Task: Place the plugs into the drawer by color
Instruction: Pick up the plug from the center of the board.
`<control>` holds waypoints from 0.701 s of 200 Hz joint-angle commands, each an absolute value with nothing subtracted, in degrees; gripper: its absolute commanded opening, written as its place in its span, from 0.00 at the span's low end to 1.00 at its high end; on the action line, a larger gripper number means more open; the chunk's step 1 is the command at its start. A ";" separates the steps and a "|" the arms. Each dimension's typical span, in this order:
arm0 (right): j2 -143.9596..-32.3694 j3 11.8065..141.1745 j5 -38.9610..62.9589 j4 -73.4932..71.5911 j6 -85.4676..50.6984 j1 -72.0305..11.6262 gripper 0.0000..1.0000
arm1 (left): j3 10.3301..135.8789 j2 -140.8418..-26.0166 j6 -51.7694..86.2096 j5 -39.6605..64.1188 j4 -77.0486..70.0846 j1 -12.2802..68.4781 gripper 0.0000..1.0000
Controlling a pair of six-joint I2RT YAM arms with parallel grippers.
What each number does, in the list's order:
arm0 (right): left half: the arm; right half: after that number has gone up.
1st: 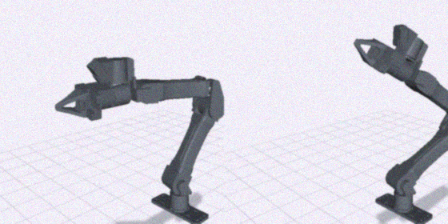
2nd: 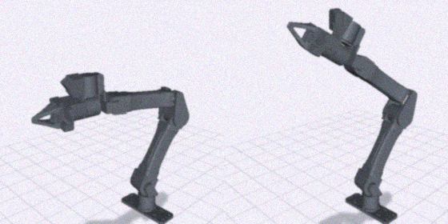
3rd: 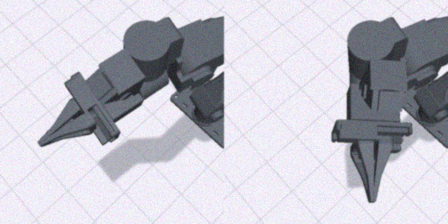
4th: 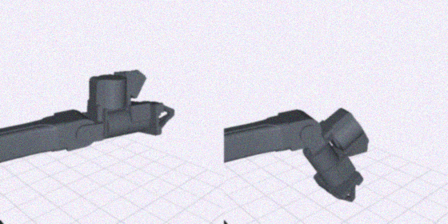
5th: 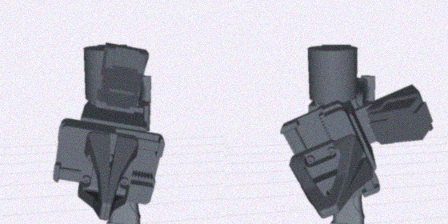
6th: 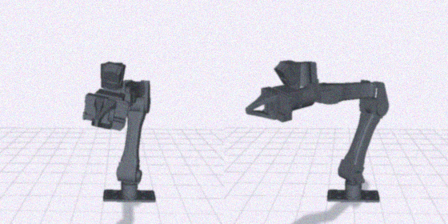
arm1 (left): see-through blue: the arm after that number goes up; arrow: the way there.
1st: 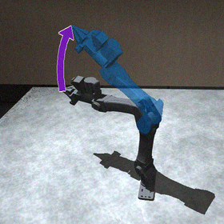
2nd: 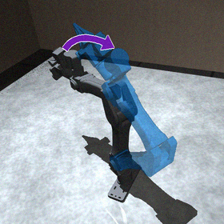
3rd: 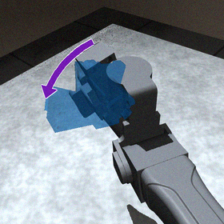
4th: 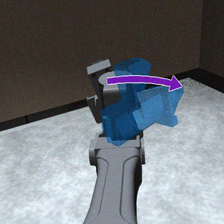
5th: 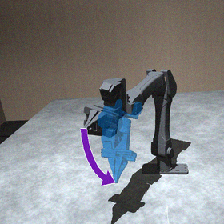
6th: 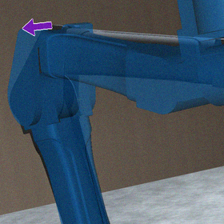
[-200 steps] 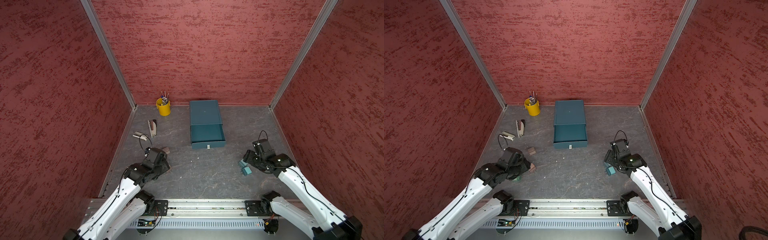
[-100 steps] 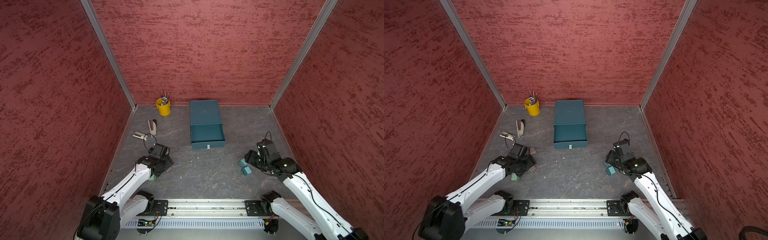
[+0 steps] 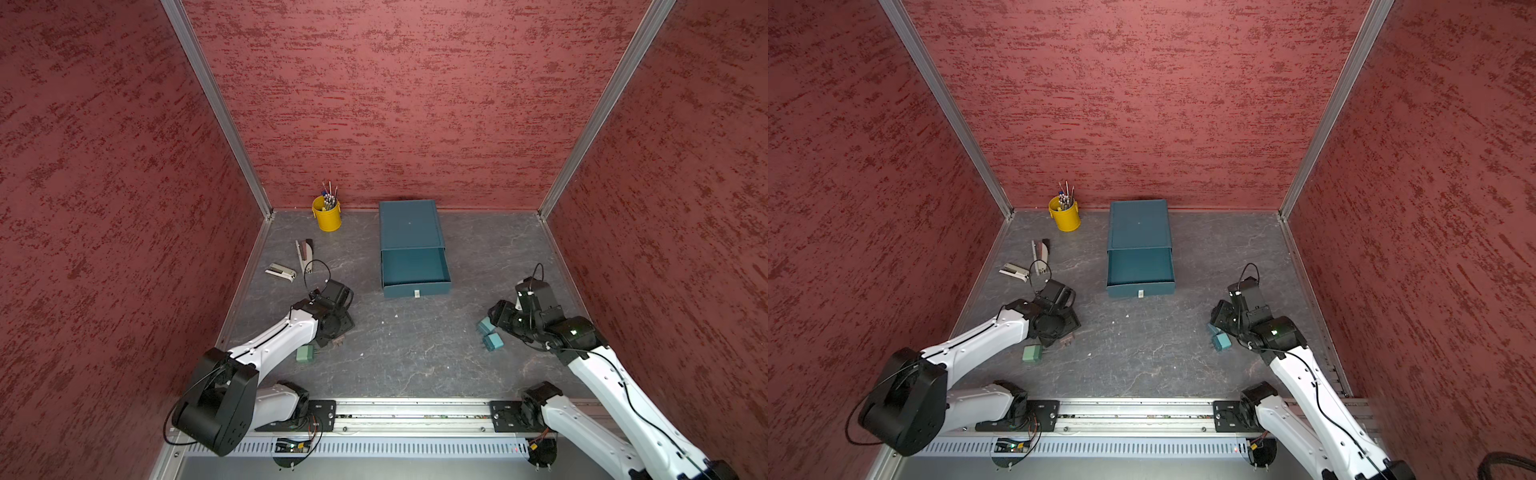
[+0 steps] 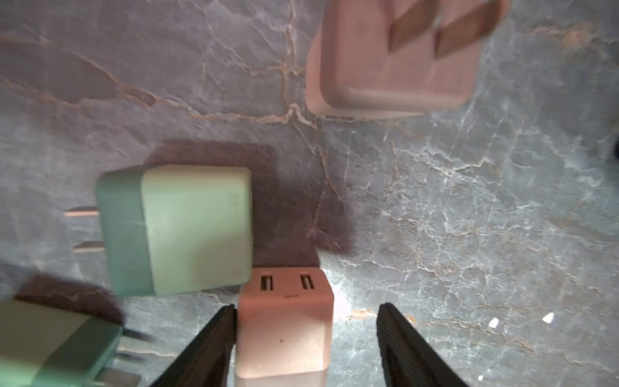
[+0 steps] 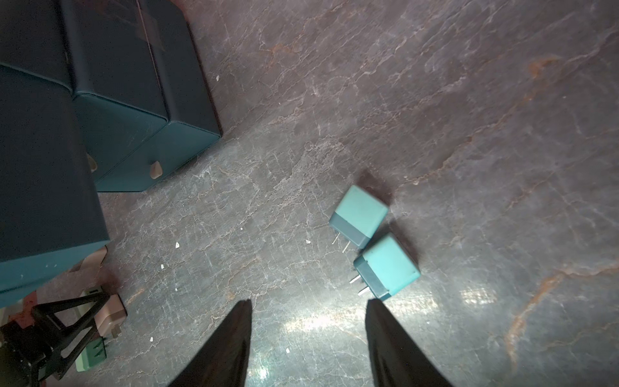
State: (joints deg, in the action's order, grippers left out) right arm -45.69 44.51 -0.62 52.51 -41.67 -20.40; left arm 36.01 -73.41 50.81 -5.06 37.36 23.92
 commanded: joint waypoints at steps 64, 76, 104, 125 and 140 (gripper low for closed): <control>-46.14 47.66 -0.12 52.56 -40.86 -20.03 0.58 | 36.57 -73.30 51.78 -9.03 38.89 25.43 0.24; -46.06 47.89 -0.17 52.70 -40.78 -20.04 0.58 | 37.10 -71.52 51.65 -9.64 40.58 25.71 0.16; -45.97 48.52 0.04 52.62 -40.71 -20.04 0.58 | 41.32 -65.19 50.54 -11.07 47.26 26.68 0.01; -45.89 48.49 1.60 50.91 -40.27 -20.03 0.58 | 49.19 -58.95 47.63 -14.89 54.71 27.42 0.00; -45.64 48.59 3.70 48.66 -40.19 -20.12 0.58 | 57.51 -56.57 43.45 -17.84 58.55 27.42 0.00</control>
State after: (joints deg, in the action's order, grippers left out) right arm -46.24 46.76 0.62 52.14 -41.28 -20.40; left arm 46.59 -61.36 49.43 -11.42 50.65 27.09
